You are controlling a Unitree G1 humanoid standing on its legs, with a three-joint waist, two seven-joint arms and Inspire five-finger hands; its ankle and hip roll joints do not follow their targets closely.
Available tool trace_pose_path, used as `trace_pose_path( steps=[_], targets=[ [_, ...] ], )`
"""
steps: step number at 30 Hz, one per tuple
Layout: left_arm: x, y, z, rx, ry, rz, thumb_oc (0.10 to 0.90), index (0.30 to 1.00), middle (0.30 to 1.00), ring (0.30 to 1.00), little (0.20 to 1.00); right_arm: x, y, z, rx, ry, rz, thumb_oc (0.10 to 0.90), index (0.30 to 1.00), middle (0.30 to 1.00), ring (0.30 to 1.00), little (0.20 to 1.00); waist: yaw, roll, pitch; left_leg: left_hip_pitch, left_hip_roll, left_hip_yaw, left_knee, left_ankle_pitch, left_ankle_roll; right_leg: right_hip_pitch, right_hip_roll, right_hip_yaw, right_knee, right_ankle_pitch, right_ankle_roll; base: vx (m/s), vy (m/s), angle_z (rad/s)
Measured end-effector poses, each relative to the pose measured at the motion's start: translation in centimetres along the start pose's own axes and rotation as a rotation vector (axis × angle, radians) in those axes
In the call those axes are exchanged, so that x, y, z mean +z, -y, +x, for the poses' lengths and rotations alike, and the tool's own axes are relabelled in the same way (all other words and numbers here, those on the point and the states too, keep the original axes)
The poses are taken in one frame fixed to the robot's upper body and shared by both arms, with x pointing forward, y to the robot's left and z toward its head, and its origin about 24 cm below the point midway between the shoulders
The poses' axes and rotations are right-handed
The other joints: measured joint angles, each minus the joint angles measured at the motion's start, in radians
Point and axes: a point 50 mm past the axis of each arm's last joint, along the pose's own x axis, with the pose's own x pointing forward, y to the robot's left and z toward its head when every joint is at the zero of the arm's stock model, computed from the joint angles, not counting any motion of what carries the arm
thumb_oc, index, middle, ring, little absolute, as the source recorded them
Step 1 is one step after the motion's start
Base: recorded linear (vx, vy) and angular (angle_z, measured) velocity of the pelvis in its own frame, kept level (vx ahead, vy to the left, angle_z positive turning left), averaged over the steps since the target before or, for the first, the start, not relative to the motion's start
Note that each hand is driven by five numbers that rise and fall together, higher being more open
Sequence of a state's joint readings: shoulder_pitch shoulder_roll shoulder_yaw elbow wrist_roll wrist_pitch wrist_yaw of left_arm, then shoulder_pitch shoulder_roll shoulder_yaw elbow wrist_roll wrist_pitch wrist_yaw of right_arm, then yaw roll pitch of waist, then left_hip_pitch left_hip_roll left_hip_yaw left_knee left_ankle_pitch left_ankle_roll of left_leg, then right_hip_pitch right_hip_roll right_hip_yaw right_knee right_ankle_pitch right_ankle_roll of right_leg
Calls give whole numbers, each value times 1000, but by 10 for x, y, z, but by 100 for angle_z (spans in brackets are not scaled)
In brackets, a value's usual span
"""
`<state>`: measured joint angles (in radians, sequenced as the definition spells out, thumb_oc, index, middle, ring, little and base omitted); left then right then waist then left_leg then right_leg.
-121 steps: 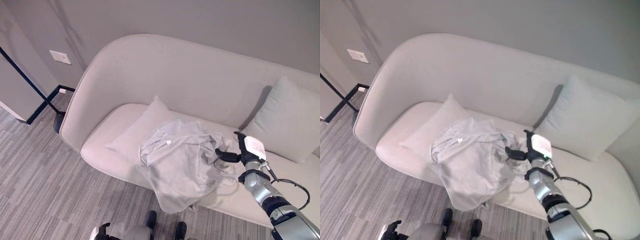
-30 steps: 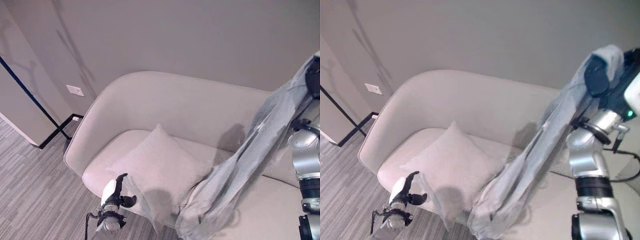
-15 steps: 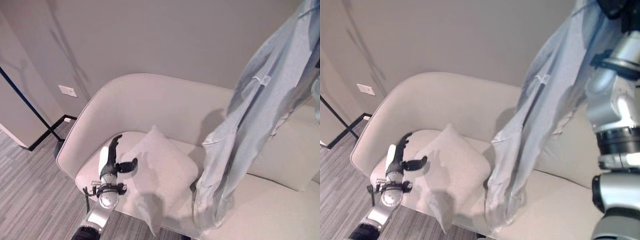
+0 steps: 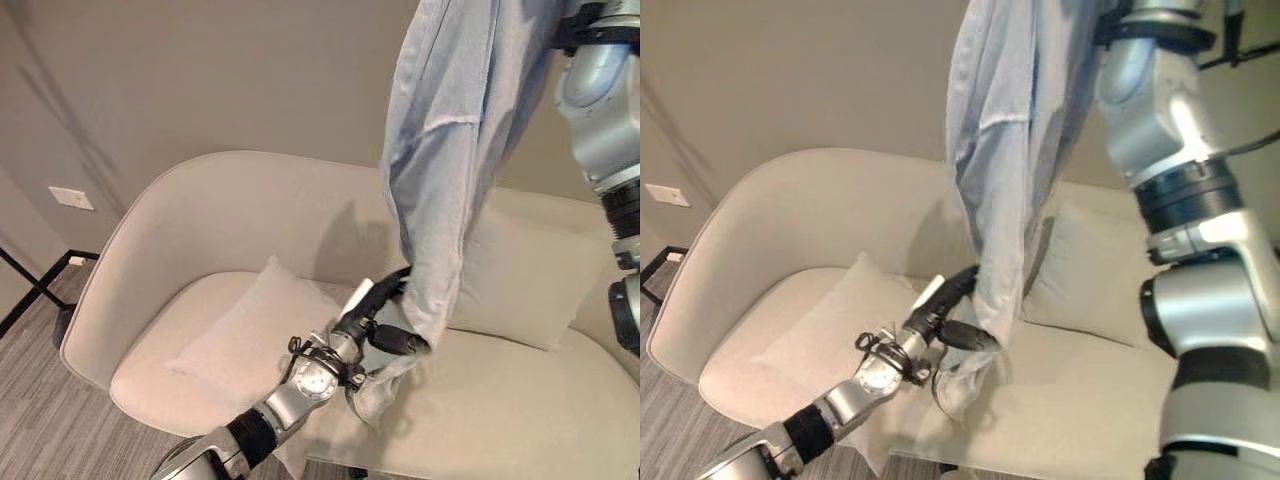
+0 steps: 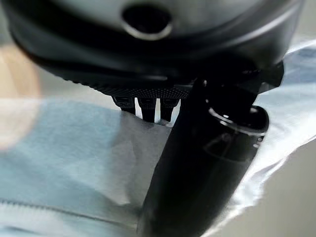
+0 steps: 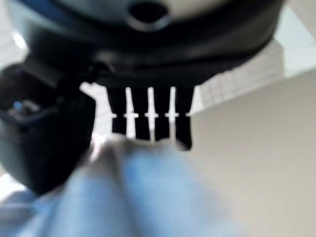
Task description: Hang the clothes on the sofa on the clothes rack.
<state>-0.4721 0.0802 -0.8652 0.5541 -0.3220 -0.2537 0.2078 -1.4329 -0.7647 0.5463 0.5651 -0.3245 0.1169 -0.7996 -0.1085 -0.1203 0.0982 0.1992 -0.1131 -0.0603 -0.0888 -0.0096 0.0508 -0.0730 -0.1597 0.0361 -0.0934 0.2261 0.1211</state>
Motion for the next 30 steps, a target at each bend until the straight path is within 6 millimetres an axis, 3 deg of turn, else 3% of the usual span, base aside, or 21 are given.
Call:
trace_pose_path(
  steps=[1,3,9,13,19,23,27,30],
  targets=[
    [-2,-1,2,8,-16,-7,800,900,900,900,900,6,-1,0,8,13,24,400,300,300,300,300,-16,0,0,-2,0,-1,0,0,0,-1,0,0,0,0,0,7,-4,-9],
    [-4,-4,4,21,-26,-5,406,309,309,309,309,10,1,1,4,20,46,400,300,300,300,300,-29,2,-1,-4,2,9,0,0,-1,-7,5,6,1,1,-1,12,-7,-9],
    [-23,-29,15,178,-169,78,400,300,300,300,300,41,13,4,-34,116,181,400,300,300,300,300,-80,6,-3,-1,6,31,0,-4,-4,-15,16,29,1,6,-3,15,0,-14],
    [-25,-46,13,297,-191,61,400,300,300,300,300,52,21,5,-38,177,222,400,300,300,300,300,-82,9,-5,1,7,56,0,-9,-4,-23,26,52,1,11,-8,9,8,-17],
    [-23,-61,10,386,-181,33,400,300,300,300,300,45,28,9,-49,190,182,400,300,300,300,300,-71,9,-5,1,8,55,0,-9,-5,-22,25,52,1,11,-9,0,0,0],
    [-16,-79,2,495,-127,-32,400,300,300,300,300,25,46,17,-81,196,81,400,300,300,300,300,-60,9,-5,0,9,52,-1,-9,-4,-21,24,50,1,12,-8,7,11,2],
    [-4,-105,-18,629,-39,-71,400,300,300,300,300,-3,72,22,-143,170,-35,400,300,300,300,300,-24,9,-5,0,10,47,-1,-10,-4,-17,24,45,1,14,-5,-1,19,5],
    [5,-129,-41,736,23,6,400,300,300,300,300,-22,86,16,-164,152,-115,400,300,300,300,300,-10,11,-5,0,9,30,-1,-10,-4,-10,16,24,1,12,-4,2,24,16]
  ],
)
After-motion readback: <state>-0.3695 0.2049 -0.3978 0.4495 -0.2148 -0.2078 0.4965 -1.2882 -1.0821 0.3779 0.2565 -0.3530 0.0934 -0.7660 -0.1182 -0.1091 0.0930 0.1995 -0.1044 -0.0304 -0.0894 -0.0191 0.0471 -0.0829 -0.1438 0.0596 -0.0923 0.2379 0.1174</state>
